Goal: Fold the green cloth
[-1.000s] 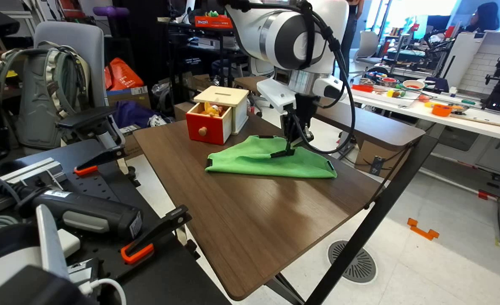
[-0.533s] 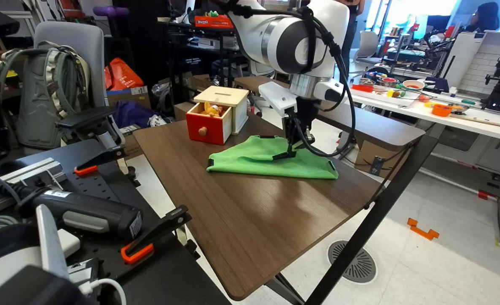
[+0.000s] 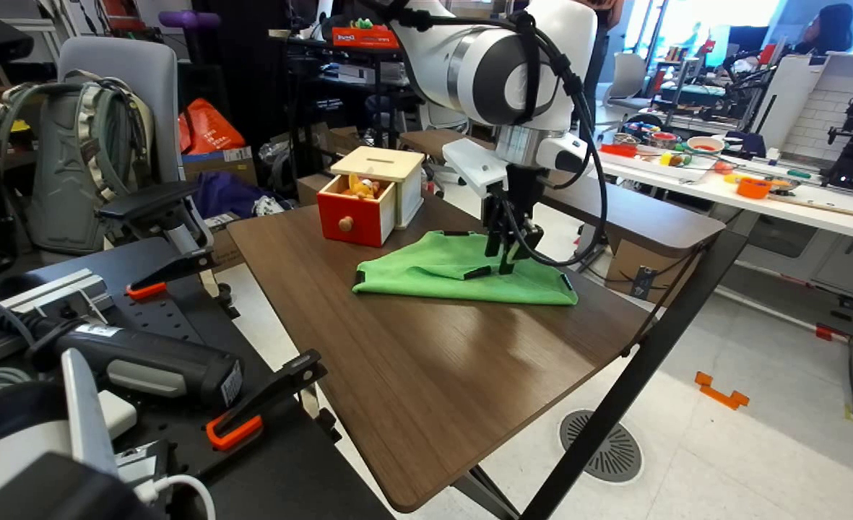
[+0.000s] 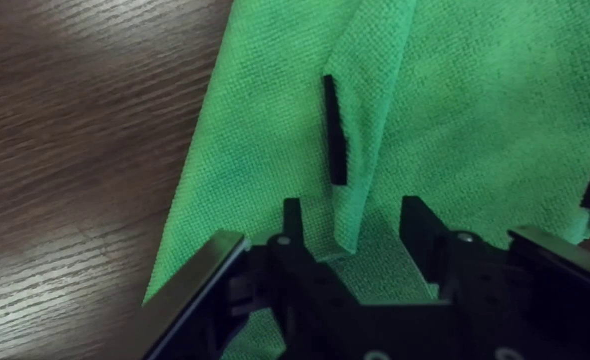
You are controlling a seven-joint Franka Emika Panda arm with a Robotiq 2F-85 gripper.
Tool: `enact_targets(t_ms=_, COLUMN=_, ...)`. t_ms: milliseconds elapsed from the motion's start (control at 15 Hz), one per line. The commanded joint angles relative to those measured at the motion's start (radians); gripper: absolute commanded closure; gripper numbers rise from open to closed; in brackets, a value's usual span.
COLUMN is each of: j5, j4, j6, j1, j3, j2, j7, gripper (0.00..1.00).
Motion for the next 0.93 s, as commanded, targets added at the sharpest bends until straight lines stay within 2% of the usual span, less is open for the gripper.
enact_targets(t_ms=0, j5=0.007, j4=-0.005, j6=-0.025, j1=0.001, j3=0.001, j2=-0.018, j7=-0.013, gripper=0.15)
enact_targets(t_ms=133, j5=0.004, j4=-0.053, j6=-0.014, j1=0.003, j3=-0.001, j2=-0.054, j7=-0.02, gripper=0.02)
enact_targets(t_ms=200, j5=-0.01, j4=-0.083, j6=-0.001, j1=0.012, j3=-0.013, j2=-0.076, j7=-0.021, gripper=0.0)
enact_targets(t_ms=467, j5=-0.052, j4=-0.247, j6=0.013, j1=0.013, j3=-0.027, j2=-0.217, j7=-0.077, gripper=0.0)
enact_targets(t_ms=733, j5=-0.07, j4=-0.445, j6=0.071, j1=-0.003, j3=-0.012, j2=-0.404, j7=-0.185, gripper=0.0)
enact_targets(t_ms=800, j5=-0.066, j4=-0.458, j6=0.064, j1=-0.006, j3=-0.01, j2=-0.426, j7=-0.199, gripper=0.0)
enact_targets(t_ms=867, j5=-0.057, j4=-0.338, j6=0.032, j1=0.0, j3=-0.017, j2=-0.322, j7=-0.16, gripper=0.0)
